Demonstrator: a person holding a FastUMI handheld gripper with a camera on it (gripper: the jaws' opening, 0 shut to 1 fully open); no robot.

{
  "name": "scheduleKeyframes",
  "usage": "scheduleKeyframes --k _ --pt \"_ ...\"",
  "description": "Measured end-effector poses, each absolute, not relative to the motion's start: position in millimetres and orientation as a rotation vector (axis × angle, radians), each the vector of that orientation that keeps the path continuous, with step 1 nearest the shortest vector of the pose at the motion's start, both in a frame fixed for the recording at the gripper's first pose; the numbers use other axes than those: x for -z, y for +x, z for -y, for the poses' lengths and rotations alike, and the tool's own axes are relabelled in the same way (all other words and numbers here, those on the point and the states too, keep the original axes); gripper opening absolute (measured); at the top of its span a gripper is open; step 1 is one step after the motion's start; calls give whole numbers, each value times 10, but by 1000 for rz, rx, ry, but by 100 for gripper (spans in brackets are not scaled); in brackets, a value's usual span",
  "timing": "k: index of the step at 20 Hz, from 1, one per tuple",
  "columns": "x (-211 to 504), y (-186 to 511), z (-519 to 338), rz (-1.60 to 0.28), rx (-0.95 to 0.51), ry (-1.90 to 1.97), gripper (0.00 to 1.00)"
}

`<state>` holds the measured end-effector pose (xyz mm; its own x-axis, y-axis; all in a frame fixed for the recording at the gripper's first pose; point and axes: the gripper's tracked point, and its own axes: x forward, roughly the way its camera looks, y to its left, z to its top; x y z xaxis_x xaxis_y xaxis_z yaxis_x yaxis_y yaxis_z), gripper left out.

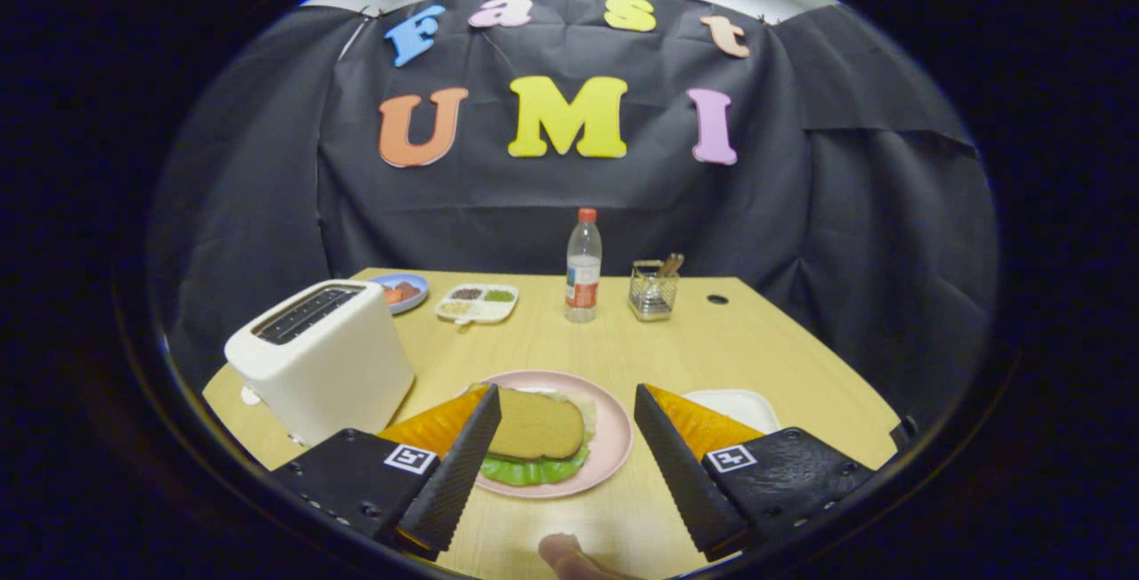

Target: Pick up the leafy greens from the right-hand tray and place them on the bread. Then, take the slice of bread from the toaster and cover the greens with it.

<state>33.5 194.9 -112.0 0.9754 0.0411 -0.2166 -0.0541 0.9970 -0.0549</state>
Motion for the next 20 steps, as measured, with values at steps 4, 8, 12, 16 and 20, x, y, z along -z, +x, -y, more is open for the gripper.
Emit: scheduleKeyframes --k 4,8,12,16,20 --pt "796 -139 -2032 -68 -59 -92 94" --pt "511 -532 -2079 17 -53 -111 94" --pt "210 -826 -2106 103 -32 -114 95" --pt "78 -1004 -2047 68 -30 -47 95" --pt "11 -1049 -1892 28 -47 121 95"
